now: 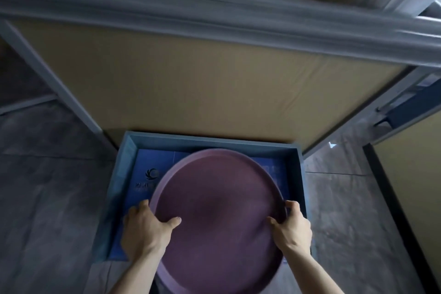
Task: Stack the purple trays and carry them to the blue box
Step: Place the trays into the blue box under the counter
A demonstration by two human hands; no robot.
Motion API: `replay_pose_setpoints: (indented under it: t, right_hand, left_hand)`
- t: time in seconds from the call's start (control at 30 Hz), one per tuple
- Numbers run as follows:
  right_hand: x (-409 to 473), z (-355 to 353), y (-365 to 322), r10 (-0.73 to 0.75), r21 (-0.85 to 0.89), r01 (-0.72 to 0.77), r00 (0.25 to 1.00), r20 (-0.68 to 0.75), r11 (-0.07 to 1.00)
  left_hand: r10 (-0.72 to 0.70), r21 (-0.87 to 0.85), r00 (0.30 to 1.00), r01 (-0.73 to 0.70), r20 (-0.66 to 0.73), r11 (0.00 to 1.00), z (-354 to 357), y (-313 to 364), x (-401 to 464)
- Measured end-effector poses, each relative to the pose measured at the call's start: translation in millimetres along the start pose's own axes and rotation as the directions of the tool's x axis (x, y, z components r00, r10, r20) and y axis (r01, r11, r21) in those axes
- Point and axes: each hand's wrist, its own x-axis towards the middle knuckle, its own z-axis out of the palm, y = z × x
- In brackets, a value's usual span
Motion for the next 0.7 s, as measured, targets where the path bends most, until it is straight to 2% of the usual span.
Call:
replay_pose_setpoints:
  t: [0.7]
  right_hand:
    - [5.7, 8.3, 5.1, -0.045, -0.037, 0.044, 0.998, -0.040, 0.998]
  left_hand:
    - [0.010, 0.018, 0.999, -0.009, -0.051, 1.000, 9.3, -5.4, 5.3]
